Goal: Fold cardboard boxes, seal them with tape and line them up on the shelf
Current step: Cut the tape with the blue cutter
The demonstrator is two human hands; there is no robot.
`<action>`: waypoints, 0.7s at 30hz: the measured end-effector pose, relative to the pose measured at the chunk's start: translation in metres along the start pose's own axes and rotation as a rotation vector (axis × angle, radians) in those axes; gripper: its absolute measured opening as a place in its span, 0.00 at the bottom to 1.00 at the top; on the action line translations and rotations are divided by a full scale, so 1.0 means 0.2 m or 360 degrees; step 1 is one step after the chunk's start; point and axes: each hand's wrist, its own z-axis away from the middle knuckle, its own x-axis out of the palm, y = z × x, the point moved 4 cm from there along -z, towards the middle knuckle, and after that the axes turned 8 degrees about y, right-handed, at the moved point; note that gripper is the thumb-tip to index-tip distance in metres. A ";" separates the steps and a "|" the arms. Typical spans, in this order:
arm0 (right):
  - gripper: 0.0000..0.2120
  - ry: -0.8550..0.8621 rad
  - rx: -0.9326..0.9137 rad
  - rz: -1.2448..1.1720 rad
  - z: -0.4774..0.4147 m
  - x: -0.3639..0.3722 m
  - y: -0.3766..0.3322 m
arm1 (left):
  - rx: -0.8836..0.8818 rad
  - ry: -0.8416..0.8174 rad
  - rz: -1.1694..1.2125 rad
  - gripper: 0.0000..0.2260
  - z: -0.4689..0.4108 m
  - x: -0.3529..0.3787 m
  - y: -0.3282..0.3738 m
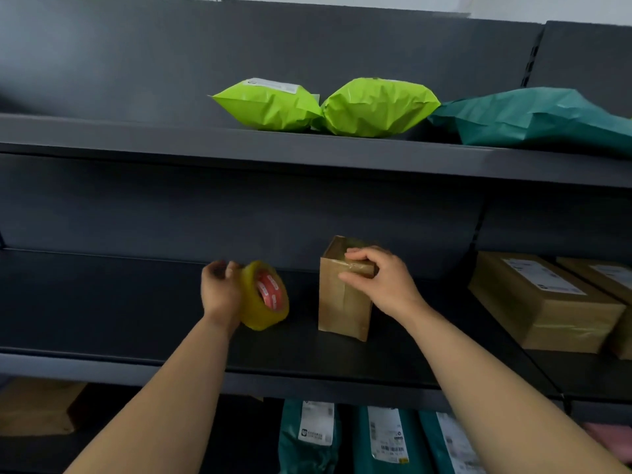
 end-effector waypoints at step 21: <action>0.12 0.0032 0.0114 -0.0372 -0.03 -0.10 0.02 | 0.1171 -0.1165 -0.0532 0.18 0.45 0.45 0.23</action>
